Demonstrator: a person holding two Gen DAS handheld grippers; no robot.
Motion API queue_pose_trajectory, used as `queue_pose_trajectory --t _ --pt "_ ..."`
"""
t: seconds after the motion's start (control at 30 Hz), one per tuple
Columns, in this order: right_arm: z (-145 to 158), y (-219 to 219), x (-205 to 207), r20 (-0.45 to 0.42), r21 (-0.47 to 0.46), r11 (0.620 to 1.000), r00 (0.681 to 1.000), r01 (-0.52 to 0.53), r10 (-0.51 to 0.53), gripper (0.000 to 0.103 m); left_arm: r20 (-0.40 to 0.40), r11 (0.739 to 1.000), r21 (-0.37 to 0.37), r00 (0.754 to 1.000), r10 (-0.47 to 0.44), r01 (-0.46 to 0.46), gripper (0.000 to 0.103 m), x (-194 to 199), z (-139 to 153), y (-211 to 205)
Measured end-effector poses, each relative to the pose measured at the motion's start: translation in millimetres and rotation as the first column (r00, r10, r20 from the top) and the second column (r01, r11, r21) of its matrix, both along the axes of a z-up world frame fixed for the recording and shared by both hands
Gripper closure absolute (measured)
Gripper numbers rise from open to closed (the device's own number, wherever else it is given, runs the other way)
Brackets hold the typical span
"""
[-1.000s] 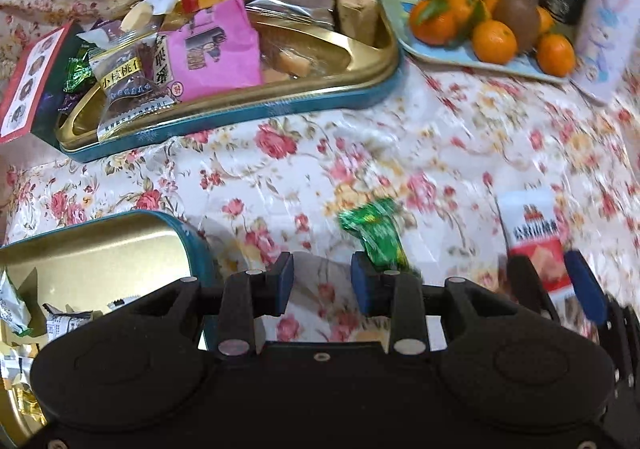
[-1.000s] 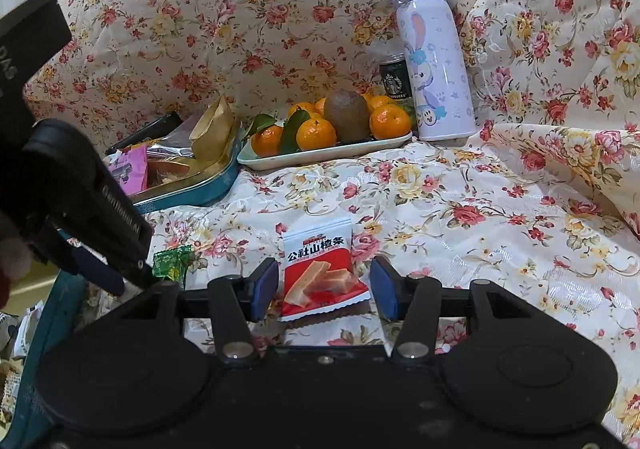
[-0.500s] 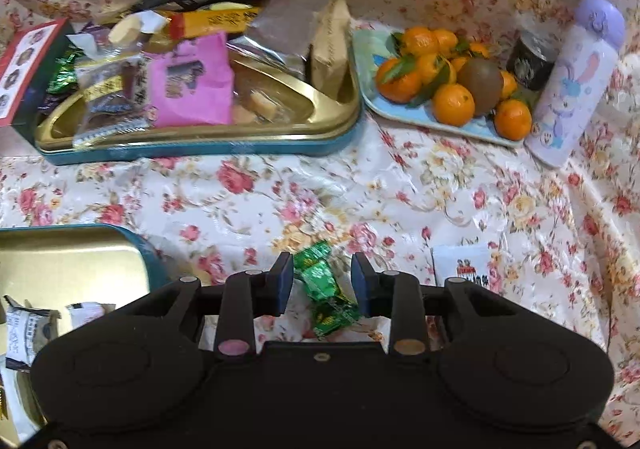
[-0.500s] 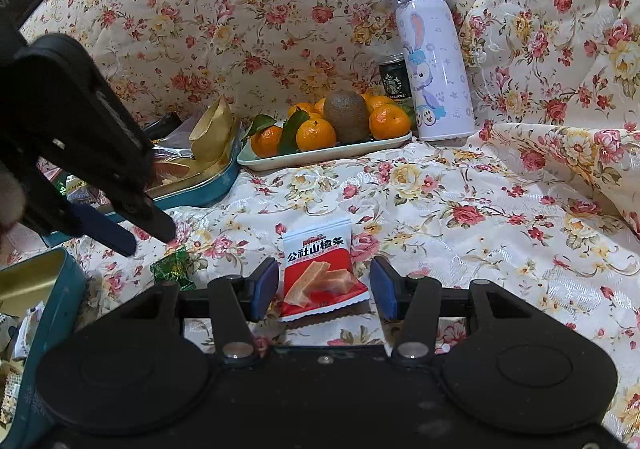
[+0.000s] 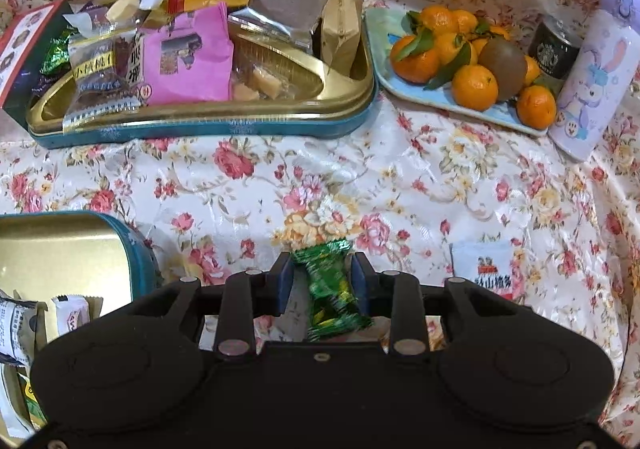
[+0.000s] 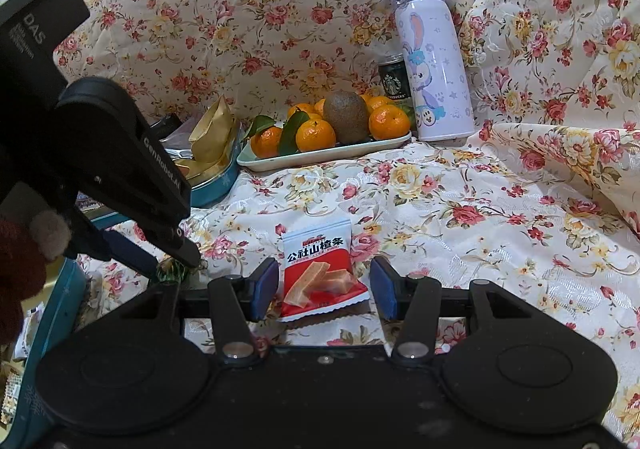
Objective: Organize snacks
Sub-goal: 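Lift the green candy with the left tool while the right tool closes on the hawthorn packet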
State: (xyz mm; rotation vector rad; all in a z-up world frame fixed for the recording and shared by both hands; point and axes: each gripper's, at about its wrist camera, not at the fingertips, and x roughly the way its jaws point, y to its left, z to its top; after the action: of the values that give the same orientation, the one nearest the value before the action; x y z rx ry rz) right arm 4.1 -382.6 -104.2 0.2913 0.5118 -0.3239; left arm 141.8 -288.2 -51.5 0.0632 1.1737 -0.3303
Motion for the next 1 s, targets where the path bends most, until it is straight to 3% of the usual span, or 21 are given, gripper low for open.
queue_pose_trajectory --t 0.3,0.37,0.43,0.67,1.0 --pt "0 0 0 0.000 0.000 1.000 1.000 0.000 0.000 0.050 0.026 0.999 0.033 0.999 -0.027 0.026 0.062 -4 1 -5" --pt "0 0 0 0.000 0.000 1.000 1.000 0.001 -0.001 0.050 0.025 0.999 0.037 0.999 -0.031 0.030 0.073 -5 1 -5" --pt "0 0 0 0.000 0.000 1.000 1.000 0.001 -0.001 0.050 0.017 0.999 0.026 0.999 -0.032 0.031 0.076 -6 2 -3" --pt "0 -1 0 0.001 0.000 1.000 1.000 0.001 -0.001 0.050 -0.010 0.999 0.022 0.999 -0.040 0.040 0.076 -28 1 11" --pt "0 0 1 -0.001 -0.001 1.000 1.000 0.003 -0.003 0.049 0.022 0.998 0.028 0.998 -0.064 0.063 0.075 -75 -3 26"
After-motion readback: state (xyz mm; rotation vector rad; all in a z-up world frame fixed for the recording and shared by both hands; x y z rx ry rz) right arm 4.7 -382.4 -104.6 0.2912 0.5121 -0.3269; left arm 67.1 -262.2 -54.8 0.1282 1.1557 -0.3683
